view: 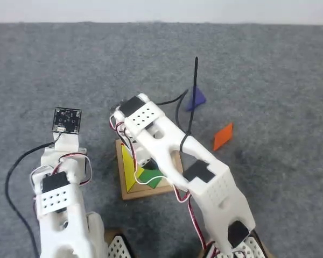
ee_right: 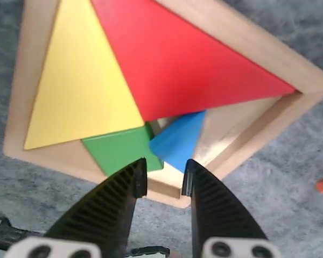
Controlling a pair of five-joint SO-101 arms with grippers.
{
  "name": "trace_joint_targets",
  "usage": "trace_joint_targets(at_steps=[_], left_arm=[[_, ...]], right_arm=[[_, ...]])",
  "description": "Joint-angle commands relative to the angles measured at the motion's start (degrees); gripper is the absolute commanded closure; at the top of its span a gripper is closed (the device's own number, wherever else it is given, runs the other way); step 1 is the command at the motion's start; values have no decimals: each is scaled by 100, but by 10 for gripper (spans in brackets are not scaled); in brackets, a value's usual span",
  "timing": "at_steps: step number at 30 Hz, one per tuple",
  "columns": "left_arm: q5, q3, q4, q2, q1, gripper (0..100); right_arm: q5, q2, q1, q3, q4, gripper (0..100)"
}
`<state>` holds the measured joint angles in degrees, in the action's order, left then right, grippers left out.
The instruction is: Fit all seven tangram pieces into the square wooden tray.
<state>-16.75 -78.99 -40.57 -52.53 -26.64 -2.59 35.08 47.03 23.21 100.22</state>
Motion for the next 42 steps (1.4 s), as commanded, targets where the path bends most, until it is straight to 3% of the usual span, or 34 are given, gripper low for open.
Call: trace_joint_targets(at_steps=[1, 6, 11, 15, 21, 27, 36, 42], left_arm=[[-44, 40, 141, -141, -26, 987], [-44, 40, 132, -141, -26, 987], [-44, 40, 132, -141, -35, 987], [-62, 40, 132, -141, -35, 987], [-62, 40, 132, -141, -35, 987], [-62, 40, 132, -141, -35, 987], [-62, 40, 132, -141, -35, 987], [-62, 40, 132, -141, -35, 987]], right_arm=[[-62, -760, -207, 290, 242, 876], [-53, -1587, -286, -826, 180, 881], [-26, -2440, -453, -2215, -1068, 928], [132, -2193, -497, -2673, -1851, 931], [246, -927, -462, -1881, -2097, 954], [220, 31, -444, -633, -1332, 954], [18, -356, -488, -255, -857, 954], [-123, -1007, -1244, -255, -1007, 951]])
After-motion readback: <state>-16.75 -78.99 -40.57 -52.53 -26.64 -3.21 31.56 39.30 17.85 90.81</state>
